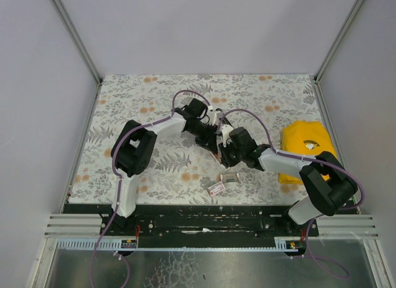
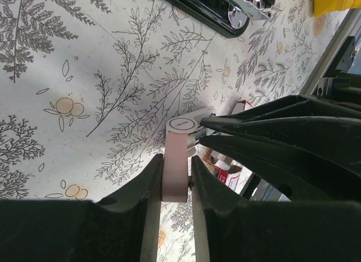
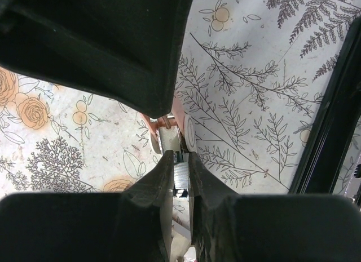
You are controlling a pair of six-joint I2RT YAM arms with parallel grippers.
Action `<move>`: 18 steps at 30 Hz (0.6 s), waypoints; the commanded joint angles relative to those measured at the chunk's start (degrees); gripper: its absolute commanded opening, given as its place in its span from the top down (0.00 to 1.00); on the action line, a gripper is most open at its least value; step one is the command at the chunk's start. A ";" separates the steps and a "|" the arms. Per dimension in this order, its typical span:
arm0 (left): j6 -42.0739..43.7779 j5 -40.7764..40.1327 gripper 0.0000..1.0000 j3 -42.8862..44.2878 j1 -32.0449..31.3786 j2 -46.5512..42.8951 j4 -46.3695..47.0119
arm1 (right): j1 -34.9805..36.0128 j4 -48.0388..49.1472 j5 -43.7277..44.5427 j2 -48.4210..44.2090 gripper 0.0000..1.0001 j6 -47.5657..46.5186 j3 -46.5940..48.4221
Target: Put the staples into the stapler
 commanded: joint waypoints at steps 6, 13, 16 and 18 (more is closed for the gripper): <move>1.41 -0.39 1.00 1.38 -0.67 0.51 -2.77 | 0.66 -2.03 -2.05 -2.23 0.82 -0.62 4.62; 1.41 -0.35 1.00 1.38 -0.62 0.58 -2.79 | 0.67 -1.56 -3.19 -0.97 0.82 -0.38 4.85; 1.36 -0.33 1.00 1.38 -0.64 0.64 -2.76 | 0.67 -1.65 -3.60 -0.53 0.82 -0.45 4.73; 1.40 -0.45 1.00 1.38 -0.62 0.69 -2.80 | 0.67 -1.63 -3.84 -0.19 0.82 -0.35 4.67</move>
